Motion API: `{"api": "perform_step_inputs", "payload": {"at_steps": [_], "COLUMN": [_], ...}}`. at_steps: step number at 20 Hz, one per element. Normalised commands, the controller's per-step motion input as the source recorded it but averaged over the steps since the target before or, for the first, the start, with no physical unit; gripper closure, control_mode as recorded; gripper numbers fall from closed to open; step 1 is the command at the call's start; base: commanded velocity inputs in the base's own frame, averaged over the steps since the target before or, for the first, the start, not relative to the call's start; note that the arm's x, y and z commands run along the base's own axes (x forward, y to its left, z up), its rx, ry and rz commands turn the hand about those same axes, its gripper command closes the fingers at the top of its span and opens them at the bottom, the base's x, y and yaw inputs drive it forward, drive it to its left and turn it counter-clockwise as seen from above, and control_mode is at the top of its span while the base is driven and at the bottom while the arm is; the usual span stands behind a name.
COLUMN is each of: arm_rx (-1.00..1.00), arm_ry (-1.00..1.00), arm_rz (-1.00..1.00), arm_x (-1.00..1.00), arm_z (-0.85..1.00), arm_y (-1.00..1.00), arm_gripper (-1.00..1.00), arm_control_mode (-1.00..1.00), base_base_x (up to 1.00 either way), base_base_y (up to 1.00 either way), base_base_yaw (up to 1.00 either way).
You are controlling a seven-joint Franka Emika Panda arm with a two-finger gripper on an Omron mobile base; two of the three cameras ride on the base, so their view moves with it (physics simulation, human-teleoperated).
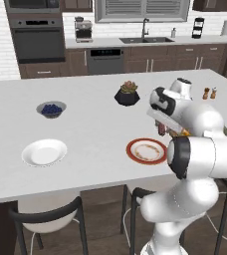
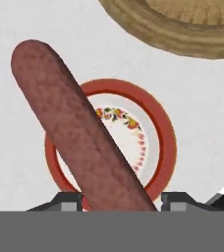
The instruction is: Place one bun and one sausage from the bowl on each plate.
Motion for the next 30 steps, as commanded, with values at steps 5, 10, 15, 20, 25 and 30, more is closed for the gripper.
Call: {"api": "perform_step_inputs", "payload": {"at_steps": [5, 10, 15, 20, 25, 30], "arm_rx": [0.00, -0.03, -0.06, -0.04, 0.00, -0.04], "arm_ry": [0.16, 0.08, 0.01, 0.00, -0.02, -0.02], "arm_rz": [0.08, 0.00, -0.03, -0.02, 0.00, 0.00], "arm_x": [0.06, 0.45, 0.26, 0.15, -0.10, -0.56], "arm_z": [-0.73, -0.84, -0.66, -0.53, 0.15, 0.52], "arm_y": [0.98, 0.49, 0.01, 0.00, -0.15, -0.29], "arm_gripper": [1.00, 1.00, 1.00, -1.00, -1.00, -1.00], "arm_control_mode": [-1.00, -1.00, -1.00, -1.00, -1.00, -1.00], "base_base_x": [0.00, 0.00, 0.00, 0.00, 0.00, 0.00], "base_base_y": [0.00, 0.00, 0.00, 0.00, 0.00, 0.00], "base_base_yaw": [0.00, 0.00, 0.00, 0.00, 0.00, 0.00]}}
